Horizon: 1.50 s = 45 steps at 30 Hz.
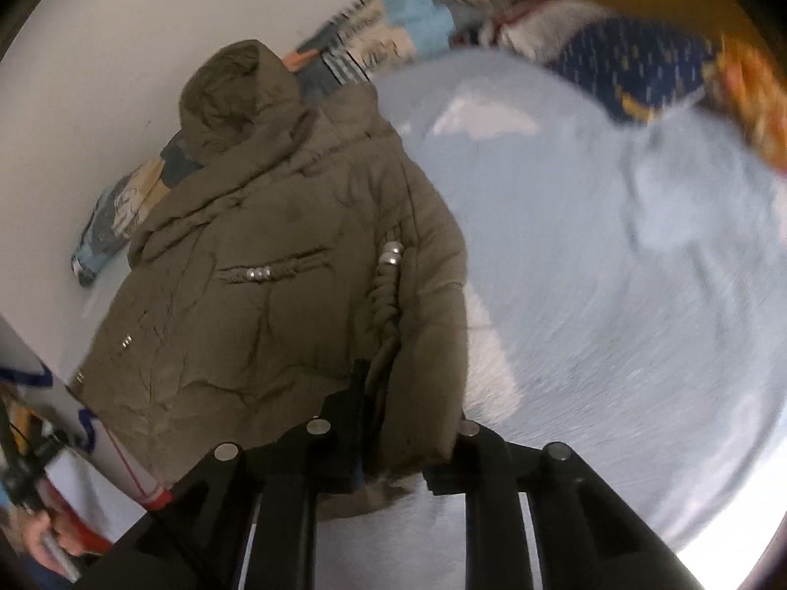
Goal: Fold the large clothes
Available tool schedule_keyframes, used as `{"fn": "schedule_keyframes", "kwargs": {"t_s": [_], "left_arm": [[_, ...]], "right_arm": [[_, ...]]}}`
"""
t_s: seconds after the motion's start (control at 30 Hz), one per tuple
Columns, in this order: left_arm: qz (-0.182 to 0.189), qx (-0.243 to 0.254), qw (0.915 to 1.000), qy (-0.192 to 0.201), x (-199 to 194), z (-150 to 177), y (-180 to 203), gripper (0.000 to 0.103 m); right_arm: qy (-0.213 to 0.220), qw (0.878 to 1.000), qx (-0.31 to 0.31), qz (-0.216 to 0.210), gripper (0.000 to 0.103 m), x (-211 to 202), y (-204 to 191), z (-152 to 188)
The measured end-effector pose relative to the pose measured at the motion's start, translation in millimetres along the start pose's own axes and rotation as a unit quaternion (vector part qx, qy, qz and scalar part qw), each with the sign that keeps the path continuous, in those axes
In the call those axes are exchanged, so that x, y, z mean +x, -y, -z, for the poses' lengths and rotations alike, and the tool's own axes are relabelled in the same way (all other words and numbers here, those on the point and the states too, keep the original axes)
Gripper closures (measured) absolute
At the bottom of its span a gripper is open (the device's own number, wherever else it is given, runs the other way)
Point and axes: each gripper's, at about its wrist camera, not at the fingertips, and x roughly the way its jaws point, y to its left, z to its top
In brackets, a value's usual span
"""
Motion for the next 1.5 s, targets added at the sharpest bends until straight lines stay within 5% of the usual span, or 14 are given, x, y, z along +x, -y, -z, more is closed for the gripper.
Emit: {"fn": "schedule_keyframes", "kwargs": {"t_s": [0.43, 0.53, 0.6, 0.7, 0.77, 0.9, 1.03, 1.27, 1.4, 1.5], "left_arm": [[-0.016, 0.025, 0.9994, 0.017, -33.2, 12.7, 1.9, 0.083], [-0.040, 0.011, 0.9991, 0.012, -30.6, 7.9, -5.6, 0.063], [-0.056, -0.013, 0.9981, 0.022, -36.1, 3.3, -18.2, 0.046], [-0.083, -0.047, 0.9939, 0.054, -50.7, -0.3, -36.2, 0.043], [-0.098, -0.056, 0.9905, 0.078, -58.7, -4.5, -41.2, 0.041], [-0.104, 0.004, 0.9903, 0.092, -55.7, -13.1, -8.0, 0.041], [-0.081, 0.078, 0.9895, 0.091, -43.9, -12.8, 47.5, 0.035], [-0.071, 0.149, 0.9852, 0.049, -5.3, 8.9, 105.9, 0.034], [-0.074, 0.156, 0.9850, -0.007, 25.5, 20.0, 108.1, 0.034], [-0.078, 0.162, 0.9836, -0.006, 27.6, 23.5, 108.8, 0.034]], "right_arm": [[0.016, 1.000, -0.012, 0.007, 0.089, -40.0, 4.2, 16.4], [0.006, 1.000, 0.008, 0.006, 0.088, -41.2, 13.0, 23.3], [-0.005, 1.000, 0.024, 0.007, 0.074, -37.6, 20.7, 24.1], [-0.009, 0.998, 0.052, 0.022, 0.047, -41.3, 35.5, 23.1], [0.004, 0.997, 0.070, 0.037, 0.046, -51.8, 44.4, 23.8], [0.074, 0.993, 0.066, 0.070, 0.046, -78.4, 42.4, 18.9], [0.093, 0.993, -0.025, 0.063, 0.044, -79.5, -5.0, 8.9], [0.017, 0.986, -0.165, 0.035, 0.042, -22.4, -99.1, 28.2], [-0.024, 0.983, -0.178, 0.049, 0.042, 7.3, -104.9, 37.1], [-0.059, 0.982, -0.169, 0.052, 0.040, 26.5, -99.2, 44.6]]}}
